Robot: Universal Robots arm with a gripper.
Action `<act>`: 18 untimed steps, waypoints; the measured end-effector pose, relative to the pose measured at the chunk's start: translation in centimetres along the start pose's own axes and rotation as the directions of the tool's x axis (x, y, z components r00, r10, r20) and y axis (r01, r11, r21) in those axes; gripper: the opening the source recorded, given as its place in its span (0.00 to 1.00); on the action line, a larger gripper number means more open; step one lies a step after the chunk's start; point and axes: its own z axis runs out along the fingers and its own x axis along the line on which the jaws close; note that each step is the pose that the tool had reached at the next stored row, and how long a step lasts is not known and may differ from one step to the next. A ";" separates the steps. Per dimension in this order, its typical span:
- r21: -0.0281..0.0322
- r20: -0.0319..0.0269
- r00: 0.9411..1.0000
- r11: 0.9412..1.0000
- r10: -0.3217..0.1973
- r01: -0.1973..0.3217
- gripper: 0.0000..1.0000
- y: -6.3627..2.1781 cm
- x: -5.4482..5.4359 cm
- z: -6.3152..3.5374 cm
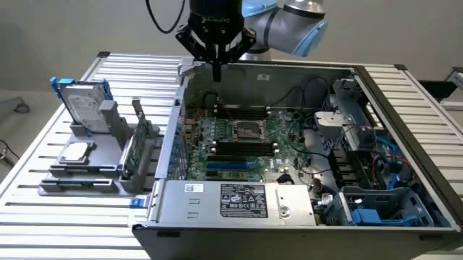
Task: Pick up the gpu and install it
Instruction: 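Reach for the gpu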
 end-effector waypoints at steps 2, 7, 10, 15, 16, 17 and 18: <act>0.000 0.000 1.000 1.000 0.000 0.000 0.11 0.01 -0.1 0.01; 0.000 0.000 1.000 1.000 0.000 0.000 0.11 0.02 -0.3 0.00; 0.000 0.000 1.000 1.000 0.000 0.000 0.11 0.02 -0.3 0.01; 0.000 -0.001 1.000 1.000 0.000 0.000 0.11 -0.01 0.1 -0.01; 0.000 -0.001 1.000 1.000 0.000 0.000 0.11 -0.04 0.6 0.00; 0.000 -0.002 1.000 1.000 0.000 0.000 0.11 -0.07 1.0 0.00; 0.000 -0.002 1.000 1.000 0.000 0.000 0.11 -0.11 1.5 0.00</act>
